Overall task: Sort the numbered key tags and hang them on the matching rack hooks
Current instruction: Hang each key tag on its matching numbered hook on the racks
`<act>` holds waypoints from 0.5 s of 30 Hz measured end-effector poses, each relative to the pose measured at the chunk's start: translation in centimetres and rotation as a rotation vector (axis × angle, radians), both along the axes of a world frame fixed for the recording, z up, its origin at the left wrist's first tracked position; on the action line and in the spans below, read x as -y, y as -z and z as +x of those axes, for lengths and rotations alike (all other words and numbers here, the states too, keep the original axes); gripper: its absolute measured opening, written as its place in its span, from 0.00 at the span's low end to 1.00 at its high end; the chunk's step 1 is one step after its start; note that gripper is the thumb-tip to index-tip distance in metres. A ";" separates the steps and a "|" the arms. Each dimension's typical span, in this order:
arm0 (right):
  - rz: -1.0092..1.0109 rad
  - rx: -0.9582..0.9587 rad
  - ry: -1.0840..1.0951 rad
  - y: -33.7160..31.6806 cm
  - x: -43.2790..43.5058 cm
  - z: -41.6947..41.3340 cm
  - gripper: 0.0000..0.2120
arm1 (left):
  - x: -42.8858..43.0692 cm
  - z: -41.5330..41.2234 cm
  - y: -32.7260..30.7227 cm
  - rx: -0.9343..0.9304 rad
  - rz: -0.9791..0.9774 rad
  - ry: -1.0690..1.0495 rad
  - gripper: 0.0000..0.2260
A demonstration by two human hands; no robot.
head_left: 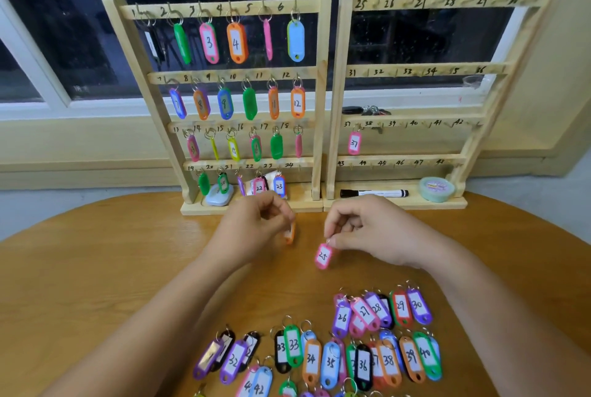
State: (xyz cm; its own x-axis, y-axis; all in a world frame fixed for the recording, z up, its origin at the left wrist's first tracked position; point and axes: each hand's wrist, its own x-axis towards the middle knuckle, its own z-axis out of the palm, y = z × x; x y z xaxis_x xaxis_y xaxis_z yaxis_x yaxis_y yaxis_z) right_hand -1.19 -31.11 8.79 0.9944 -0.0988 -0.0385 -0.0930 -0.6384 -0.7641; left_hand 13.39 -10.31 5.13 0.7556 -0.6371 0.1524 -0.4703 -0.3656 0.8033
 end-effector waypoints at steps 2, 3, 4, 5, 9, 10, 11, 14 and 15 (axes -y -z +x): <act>0.006 0.002 0.018 -0.5 0.4 -0.2 0.06 | 1.2 0.8 -0.6 0.071 -0.030 -0.057 0.06; 0.011 0.006 0.020 -0.7 0.5 -0.3 0.06 | 1.7 1.2 -0.8 0.118 -0.044 -0.096 0.07; 0.016 0.010 0.021 -0.9 0.6 -0.4 0.07 | 2.2 1.5 -1.0 0.165 -0.052 -0.136 0.07; 0.018 0.015 0.022 -1.0 0.7 -0.5 0.07 | 2.7 1.8 -1.2 0.201 -0.057 -0.171 0.08; 0.022 0.022 0.037 -1.2 1.2 -0.6 0.07 | 4.3 2.7 -1.6 0.244 -0.069 -0.257 0.06; 0.032 0.024 0.041 -1.3 1.3 -0.6 0.07 | 4.6 2.9 -1.6 0.253 -0.065 -0.270 0.06; 0.036 0.025 0.047 -1.3 1.4 -0.6 0.07 | 4.9 3.0 -1.5 0.267 -0.061 -0.281 0.06; 0.049 0.024 0.072 -1.3 1.6 -0.7 0.07 | 5.9 3.5 -1.5 0.301 -0.030 -0.306 0.06; 0.058 0.022 0.077 -1.4 1.7 -0.7 0.07 | 6.1 3.6 -1.5 0.316 -0.015 -0.303 0.06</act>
State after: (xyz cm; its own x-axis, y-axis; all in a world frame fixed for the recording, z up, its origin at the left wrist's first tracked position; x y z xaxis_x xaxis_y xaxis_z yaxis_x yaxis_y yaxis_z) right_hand -1.91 -32.79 10.16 0.9845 -0.1737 -0.0246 -0.1232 -0.5848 -0.8018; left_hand 16.96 -16.46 6.67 0.8230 -0.3893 0.4136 -0.5668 -0.5141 0.6438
